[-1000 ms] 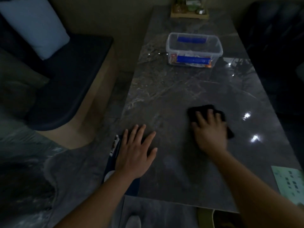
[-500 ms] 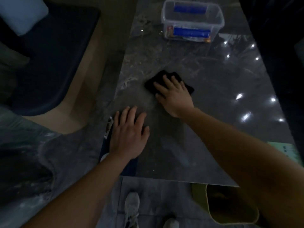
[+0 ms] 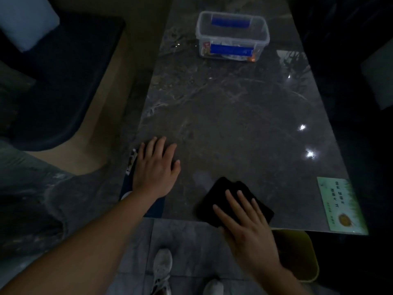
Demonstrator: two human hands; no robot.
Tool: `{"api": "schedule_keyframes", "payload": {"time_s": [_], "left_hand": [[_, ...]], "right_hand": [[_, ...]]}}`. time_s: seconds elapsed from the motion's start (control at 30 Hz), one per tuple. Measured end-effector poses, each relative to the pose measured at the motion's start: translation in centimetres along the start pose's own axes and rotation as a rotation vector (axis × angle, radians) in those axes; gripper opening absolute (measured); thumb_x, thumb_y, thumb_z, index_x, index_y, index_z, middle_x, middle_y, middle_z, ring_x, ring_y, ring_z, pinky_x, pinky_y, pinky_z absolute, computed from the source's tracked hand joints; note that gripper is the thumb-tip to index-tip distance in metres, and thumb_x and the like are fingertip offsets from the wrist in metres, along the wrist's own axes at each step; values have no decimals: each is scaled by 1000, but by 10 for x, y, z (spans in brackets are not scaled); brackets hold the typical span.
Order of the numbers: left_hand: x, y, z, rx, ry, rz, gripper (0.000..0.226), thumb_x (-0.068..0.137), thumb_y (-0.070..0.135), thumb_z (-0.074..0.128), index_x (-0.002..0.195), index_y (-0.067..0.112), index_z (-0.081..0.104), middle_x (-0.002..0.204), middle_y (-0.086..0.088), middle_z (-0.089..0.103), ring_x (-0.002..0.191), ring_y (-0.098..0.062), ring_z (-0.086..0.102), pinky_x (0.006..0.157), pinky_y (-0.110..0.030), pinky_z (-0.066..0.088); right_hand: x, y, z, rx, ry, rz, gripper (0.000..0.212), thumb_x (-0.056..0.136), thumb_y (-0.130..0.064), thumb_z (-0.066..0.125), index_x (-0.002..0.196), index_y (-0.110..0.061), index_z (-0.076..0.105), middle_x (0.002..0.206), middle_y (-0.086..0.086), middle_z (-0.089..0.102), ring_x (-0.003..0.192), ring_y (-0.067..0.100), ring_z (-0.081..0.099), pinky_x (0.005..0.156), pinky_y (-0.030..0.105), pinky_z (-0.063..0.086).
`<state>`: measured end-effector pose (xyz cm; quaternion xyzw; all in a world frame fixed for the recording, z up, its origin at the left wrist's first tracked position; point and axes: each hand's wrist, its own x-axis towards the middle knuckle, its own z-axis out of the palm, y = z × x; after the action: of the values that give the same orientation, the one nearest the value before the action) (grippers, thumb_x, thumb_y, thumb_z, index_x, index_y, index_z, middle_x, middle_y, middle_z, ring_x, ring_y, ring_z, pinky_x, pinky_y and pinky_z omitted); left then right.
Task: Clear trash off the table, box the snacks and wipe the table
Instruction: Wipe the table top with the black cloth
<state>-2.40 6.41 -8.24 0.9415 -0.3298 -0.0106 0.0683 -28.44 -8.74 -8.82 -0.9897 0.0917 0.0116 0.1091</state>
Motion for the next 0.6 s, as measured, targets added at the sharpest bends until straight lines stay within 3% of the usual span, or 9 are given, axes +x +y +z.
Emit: {"api": "schedule_keyframes", "payload": {"time_s": [0.07,0.2,0.27,0.37,0.43,0.5,0.6], "left_hand": [[1,0,0,-5,-3,-1,49,97,44,42,140,20,46,154,-16,42,143,-38,33,118,-60,24],[0,1,-1,-11,-10,-1,50,97,44,43,140,20,46,154,-16,41,144,-39,32,119,-60,23],[0,1,-1,-22,-1,5,50,97,44,44,140,20,47,155,-16,41,144,-38,32,119,-60,22],[0,-3,2,-49,23,11,49,97,43,46,140,20,48,154,-16,42,144,-37,31,119,-59,22],[0,-3,4,-60,41,14,49,97,44,46,140,20,48,154,-15,42,144,-37,31,120,-59,21],[1,-5,5,-67,39,23,50,97,45,45,141,21,47,154,-15,41,144,-37,31,121,-58,20],[-1,-5,2,-84,31,24,51,97,44,45,142,20,49,155,-16,41,145,-38,30,121,-58,18]], "right_hand": [[16,25,-8,-23,31,58,49,103,-53,30,149,-41,43,165,1,28,154,28,20,124,46,15],[68,45,-30,53,27,491,53,102,-55,26,154,-41,32,169,0,12,156,24,2,126,47,4],[62,8,-18,13,45,455,51,103,-50,33,152,-38,38,167,5,18,155,30,8,125,50,8],[11,-44,6,-21,0,186,53,101,-53,32,152,-42,37,168,3,21,156,30,11,123,51,13],[10,-28,1,-6,-46,130,52,101,-52,34,152,-42,36,167,2,22,155,29,13,123,51,17],[43,5,-12,-8,35,249,50,102,-47,39,151,-36,42,165,6,27,154,33,19,123,55,20],[95,29,-38,71,0,598,52,105,-45,35,156,-37,27,170,4,9,156,28,1,126,50,6]]}}
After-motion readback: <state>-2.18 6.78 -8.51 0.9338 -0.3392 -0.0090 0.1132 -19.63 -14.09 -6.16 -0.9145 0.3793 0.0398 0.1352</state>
